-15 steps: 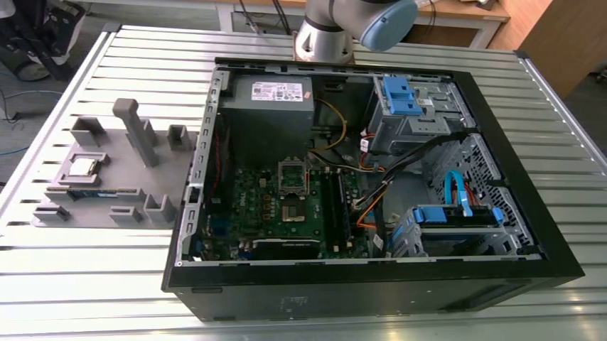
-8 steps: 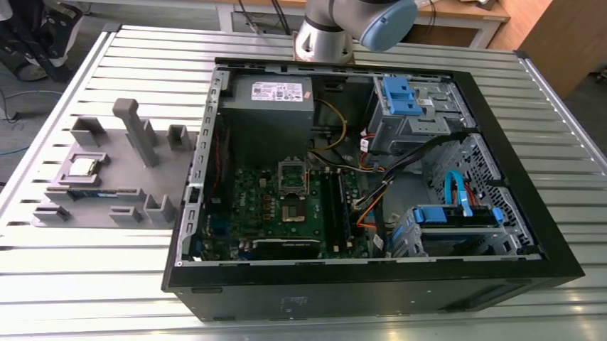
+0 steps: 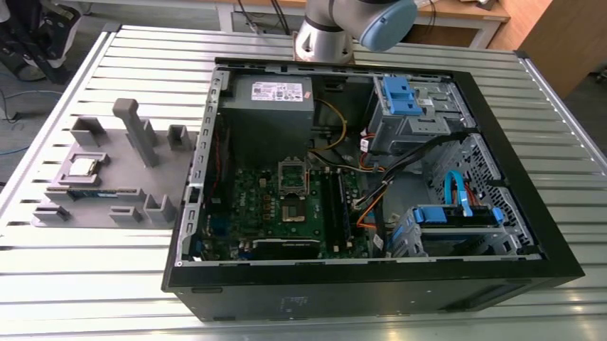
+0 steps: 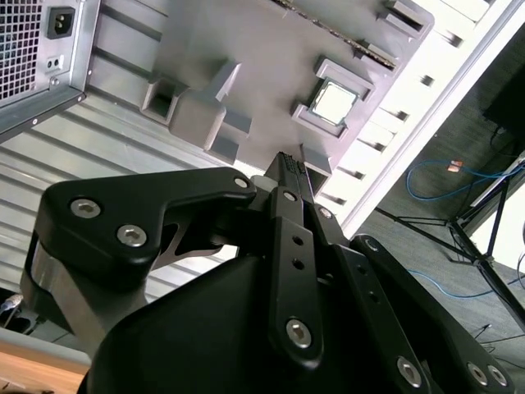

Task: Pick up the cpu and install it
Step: 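Reach for the cpu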

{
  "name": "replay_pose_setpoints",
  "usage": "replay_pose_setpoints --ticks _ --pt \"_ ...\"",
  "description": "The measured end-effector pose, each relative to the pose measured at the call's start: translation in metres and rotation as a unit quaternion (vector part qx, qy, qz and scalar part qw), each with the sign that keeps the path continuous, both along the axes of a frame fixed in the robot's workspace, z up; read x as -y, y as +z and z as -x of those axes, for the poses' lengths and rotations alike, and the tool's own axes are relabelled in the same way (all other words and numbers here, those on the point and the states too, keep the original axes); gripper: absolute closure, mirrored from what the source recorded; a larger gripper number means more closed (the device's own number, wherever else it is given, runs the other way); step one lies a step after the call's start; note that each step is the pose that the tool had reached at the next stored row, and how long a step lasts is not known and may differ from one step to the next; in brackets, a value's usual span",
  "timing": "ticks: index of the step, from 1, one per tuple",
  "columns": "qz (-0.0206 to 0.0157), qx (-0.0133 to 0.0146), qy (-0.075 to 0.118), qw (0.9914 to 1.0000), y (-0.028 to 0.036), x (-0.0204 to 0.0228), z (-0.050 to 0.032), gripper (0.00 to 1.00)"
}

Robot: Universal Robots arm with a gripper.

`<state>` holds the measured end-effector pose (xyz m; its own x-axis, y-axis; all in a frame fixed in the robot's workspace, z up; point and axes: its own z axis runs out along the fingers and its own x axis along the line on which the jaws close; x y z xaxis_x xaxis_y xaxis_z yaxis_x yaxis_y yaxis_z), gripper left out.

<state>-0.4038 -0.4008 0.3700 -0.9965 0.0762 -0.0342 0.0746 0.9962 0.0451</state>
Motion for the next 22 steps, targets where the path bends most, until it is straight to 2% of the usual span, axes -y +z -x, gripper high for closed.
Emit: replay_pose_setpoints --ticks 17,22 --pt "0.0 0.0 0.0 1.0 -0.0009 0.0 0.005 0.89" --pt "0.0 0.0 0.0 1.0 -0.0024 0.0 0.0092 0.89"
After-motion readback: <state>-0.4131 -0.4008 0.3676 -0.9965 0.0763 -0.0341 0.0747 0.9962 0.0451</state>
